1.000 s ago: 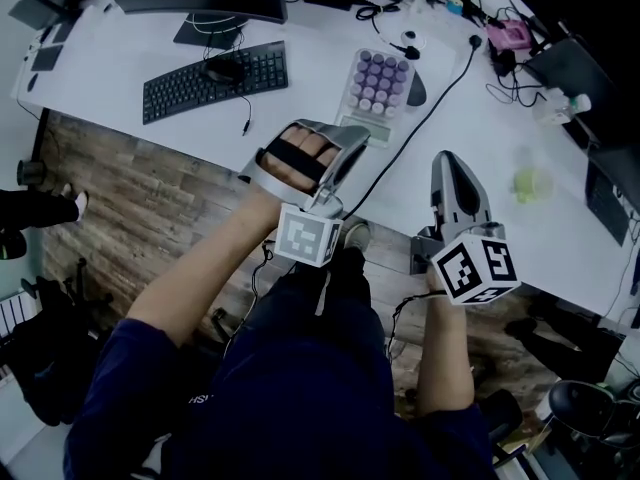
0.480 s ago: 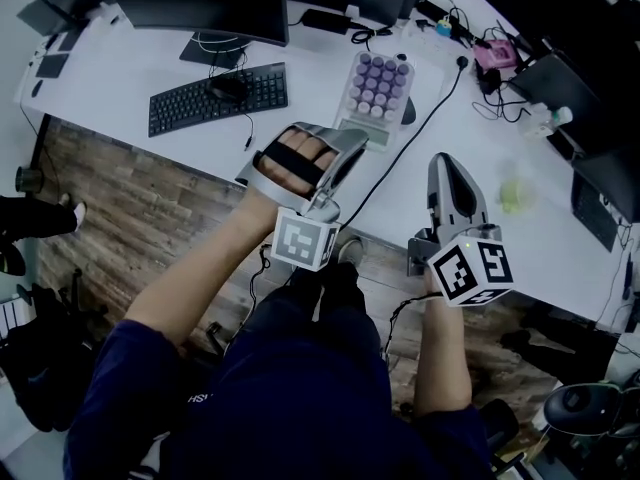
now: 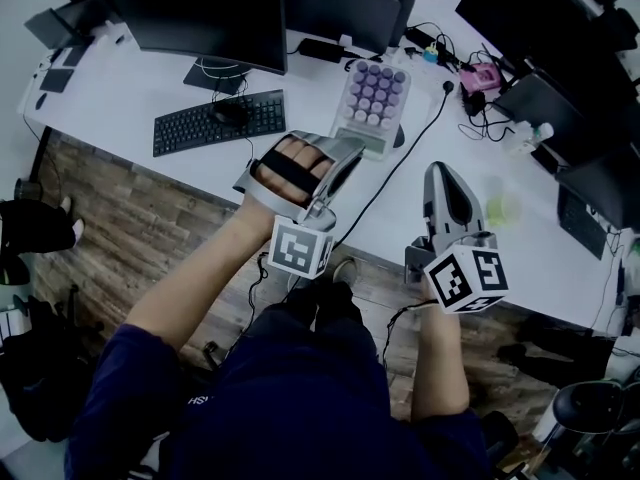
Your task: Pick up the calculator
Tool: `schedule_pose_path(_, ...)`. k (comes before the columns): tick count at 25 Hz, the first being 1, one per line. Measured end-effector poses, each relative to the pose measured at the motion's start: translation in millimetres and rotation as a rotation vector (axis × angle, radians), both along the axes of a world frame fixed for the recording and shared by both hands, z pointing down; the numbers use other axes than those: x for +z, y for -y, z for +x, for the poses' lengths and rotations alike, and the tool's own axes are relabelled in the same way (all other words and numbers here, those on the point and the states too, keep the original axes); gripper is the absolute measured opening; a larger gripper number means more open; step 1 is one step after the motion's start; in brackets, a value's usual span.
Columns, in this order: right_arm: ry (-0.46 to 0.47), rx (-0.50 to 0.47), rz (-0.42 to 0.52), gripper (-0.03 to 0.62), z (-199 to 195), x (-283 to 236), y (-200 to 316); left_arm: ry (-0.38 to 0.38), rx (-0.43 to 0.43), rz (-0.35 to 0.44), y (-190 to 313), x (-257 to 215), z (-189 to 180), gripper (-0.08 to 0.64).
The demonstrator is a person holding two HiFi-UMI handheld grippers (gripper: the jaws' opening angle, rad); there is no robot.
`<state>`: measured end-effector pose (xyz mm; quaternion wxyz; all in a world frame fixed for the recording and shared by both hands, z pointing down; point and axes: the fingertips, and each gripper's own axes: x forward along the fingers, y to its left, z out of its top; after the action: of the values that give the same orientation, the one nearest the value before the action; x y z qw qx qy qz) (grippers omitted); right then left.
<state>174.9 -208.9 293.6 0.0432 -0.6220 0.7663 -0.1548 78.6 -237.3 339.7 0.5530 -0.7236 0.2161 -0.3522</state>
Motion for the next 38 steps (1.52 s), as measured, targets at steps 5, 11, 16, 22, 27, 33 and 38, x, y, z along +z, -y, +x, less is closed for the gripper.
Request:
schedule_pose_path(5,-0.015,0.004,0.023,0.003,1.7,-14.9,0.1,-0.021,-0.002,0.022,0.6,-17.4,1.2,0.098)
schedule_pose_path(11,-0.024,0.004,0.050,0.003,2.5,-32.6,1.6,-0.030,0.000,0.040,4.6,-36.7,0.9,0.098)
schedule_pose_path(16,-0.033,0.008,0.072,0.003,4.3,-45.3,1.2,-0.040,0.001,0.061,7.1,-51.6,0.7,0.098)
schedule_pose_path(22,-0.040,0.008,0.098,0.003,4.6,-60.8,3.6,-0.051,0.003,0.078,11.5,-66.0,-0.3,0.098)
schedule_pose_path(27,-0.048,0.004,0.119,0.003,4.0,-71.5,5.3,-0.059,0.000,0.100,17.1,-75.7,-2.2,0.098)
schedule_pose_path(33,-0.060,-0.004,0.144,0.003,1.8,-85.3,10.5,-0.074,0.005,0.123,23.5,-88.2,-1.1,0.098)
schedule_pose_path(38,-0.068,-0.010,0.160,0.003,-0.5,-93.2,14.0,-0.084,0.008,0.137,27.4,-95.9,-0.2,0.098)
